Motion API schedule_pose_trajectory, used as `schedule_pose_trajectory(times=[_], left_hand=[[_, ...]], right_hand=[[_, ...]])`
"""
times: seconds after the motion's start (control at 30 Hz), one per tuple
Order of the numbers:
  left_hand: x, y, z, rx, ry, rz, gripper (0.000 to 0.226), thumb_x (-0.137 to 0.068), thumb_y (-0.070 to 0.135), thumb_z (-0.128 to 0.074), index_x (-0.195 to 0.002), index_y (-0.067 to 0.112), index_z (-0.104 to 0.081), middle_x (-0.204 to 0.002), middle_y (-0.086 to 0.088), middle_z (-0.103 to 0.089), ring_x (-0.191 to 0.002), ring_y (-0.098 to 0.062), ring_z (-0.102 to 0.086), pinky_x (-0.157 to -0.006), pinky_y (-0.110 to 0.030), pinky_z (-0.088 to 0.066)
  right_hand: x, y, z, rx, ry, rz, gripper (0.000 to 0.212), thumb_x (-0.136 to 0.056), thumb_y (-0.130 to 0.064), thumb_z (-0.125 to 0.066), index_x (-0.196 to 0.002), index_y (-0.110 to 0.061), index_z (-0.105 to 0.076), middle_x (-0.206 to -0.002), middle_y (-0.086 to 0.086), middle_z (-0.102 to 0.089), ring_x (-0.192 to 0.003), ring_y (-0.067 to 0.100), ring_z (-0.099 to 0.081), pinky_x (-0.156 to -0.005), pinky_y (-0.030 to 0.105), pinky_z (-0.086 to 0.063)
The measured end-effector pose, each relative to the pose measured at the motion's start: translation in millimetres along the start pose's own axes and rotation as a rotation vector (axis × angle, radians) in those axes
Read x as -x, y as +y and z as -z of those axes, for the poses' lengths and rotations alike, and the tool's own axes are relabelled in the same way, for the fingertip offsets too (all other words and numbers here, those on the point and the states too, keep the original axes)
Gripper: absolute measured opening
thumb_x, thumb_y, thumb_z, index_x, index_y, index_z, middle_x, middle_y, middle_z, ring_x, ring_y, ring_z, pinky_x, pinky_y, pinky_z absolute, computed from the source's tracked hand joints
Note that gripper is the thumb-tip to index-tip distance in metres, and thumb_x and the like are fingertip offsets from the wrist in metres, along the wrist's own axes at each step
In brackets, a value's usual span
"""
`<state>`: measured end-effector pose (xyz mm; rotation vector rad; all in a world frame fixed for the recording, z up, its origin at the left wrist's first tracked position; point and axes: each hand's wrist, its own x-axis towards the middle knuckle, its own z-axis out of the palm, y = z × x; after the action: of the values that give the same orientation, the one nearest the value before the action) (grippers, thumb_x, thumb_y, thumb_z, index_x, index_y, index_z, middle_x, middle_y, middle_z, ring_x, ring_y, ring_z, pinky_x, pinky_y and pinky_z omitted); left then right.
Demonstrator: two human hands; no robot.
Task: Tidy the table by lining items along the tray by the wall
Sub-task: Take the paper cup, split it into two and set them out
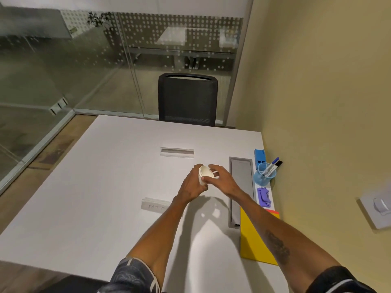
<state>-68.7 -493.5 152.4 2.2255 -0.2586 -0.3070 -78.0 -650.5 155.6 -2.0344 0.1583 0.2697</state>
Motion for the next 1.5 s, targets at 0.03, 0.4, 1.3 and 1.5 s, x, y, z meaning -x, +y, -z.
schedule_pose_trajectory(times=[0.03, 0.4, 1.3, 1.5], left_hand=[[9, 1, 0, 0.0, 0.009, -0.002, 0.059, -0.074, 0.011, -0.066, -0.128, 0.017, -0.044, -0.12, -0.001, -0.058, -0.104, -0.025, -0.062, -0.085, -0.037, -0.054], [143, 0, 0, -0.001, 0.076, 0.025, 0.087, -0.062, 0.047, -0.083, -0.137, 0.026, -0.043, -0.128, 0.005, -0.058, -0.117, -0.021, -0.056, -0.097, -0.042, -0.051], [287, -78, 143, -0.017, 0.269, 0.014, 0.066, -0.076, 0.025, -0.071, -0.136, 0.025, -0.043, -0.128, 0.004, -0.057, -0.111, -0.024, -0.059, -0.092, -0.045, -0.053], [306, -134, 211, 0.065, 0.28, 0.013, 0.07, -0.08, 0.028, -0.074, -0.139, 0.025, -0.036, -0.133, 0.003, -0.055, -0.115, -0.02, -0.058, -0.092, -0.036, -0.053]], right_hand=[[7, -2, -3, 0.007, -0.005, 0.011, 0.065, -0.083, -0.038, -0.075, -0.14, -0.021, -0.05, -0.133, 0.0, -0.055, -0.114, 0.02, -0.058, -0.102, 0.037, -0.05], [113, -13, -39, 0.171, -0.161, 0.157, 0.057, -0.083, -0.04, -0.071, -0.136, -0.041, -0.05, -0.126, -0.003, -0.055, -0.109, 0.019, -0.059, -0.101, 0.043, -0.051], [181, -129, -192, -0.002, -0.27, 0.281, 0.055, -0.085, -0.035, -0.067, -0.138, -0.036, -0.052, -0.121, -0.006, -0.055, -0.107, 0.021, -0.062, -0.088, 0.031, -0.056], [189, -162, -275, -0.14, -0.267, 0.266, 0.077, -0.08, -0.042, -0.077, -0.146, -0.042, -0.036, -0.135, -0.007, -0.052, -0.119, 0.014, -0.058, -0.1, 0.03, -0.05]])
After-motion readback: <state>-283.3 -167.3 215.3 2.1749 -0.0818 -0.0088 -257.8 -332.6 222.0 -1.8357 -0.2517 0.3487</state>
